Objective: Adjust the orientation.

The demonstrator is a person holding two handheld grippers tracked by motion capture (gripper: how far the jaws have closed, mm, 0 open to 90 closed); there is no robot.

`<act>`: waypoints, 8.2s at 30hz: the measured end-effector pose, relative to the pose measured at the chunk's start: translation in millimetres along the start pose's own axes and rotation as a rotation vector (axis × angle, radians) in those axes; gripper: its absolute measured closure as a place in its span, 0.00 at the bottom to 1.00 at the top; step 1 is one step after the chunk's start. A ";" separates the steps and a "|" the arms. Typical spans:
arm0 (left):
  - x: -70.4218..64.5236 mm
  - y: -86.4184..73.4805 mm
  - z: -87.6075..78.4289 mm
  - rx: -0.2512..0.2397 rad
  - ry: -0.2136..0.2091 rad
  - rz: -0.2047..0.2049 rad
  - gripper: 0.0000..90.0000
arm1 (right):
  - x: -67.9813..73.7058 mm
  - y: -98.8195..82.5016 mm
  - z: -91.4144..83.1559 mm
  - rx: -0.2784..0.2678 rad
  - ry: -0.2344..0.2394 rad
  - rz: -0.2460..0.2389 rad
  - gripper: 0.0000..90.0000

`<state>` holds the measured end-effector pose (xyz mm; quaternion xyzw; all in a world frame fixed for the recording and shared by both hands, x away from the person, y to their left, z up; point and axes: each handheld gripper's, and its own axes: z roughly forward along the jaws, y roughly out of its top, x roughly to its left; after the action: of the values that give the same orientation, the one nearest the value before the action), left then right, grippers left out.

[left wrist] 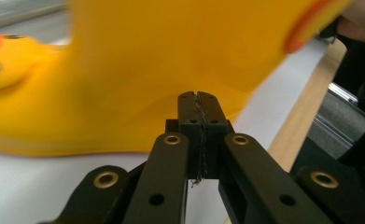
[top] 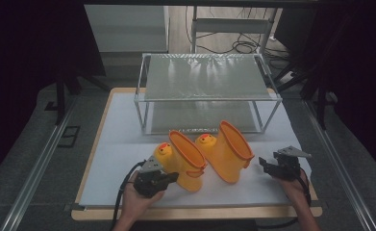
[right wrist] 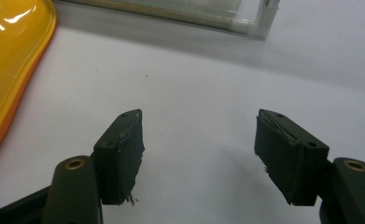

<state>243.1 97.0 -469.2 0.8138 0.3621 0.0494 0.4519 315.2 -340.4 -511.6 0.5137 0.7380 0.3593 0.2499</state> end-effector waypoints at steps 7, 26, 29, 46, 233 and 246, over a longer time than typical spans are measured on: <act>-23.8 1.0 16.5 -0.001 -0.010 0.044 1.00 | 0.1 -0.1 0.2 0.000 0.001 0.005 0.36; -63.2 12.3 61.4 -0.081 0.125 0.146 1.00 | 0.1 -1.0 0.5 0.003 0.001 0.015 0.36; -64.5 9.8 61.1 -0.086 0.146 0.149 1.00 | 0.3 -1.0 0.0 0.000 -0.001 0.017 0.36; -55.0 -7.9 38.5 -0.083 0.125 0.092 1.00 | -0.6 -1.0 -0.2 0.001 0.000 0.024 0.36; 103.7 -14.3 -60.1 -0.102 0.187 -0.229 0.52 | 50.0 5.8 4.0 -0.041 0.457 -0.229 0.66; 102.0 -14.2 -57.0 -0.088 0.175 -0.225 0.52 | 47.3 5.7 4.9 -0.041 0.437 -0.205 0.60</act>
<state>286.8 206.3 -471.9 0.7399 0.4865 0.0850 0.4567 305.7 -293.5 -510.1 0.3411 0.8152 0.4497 0.1299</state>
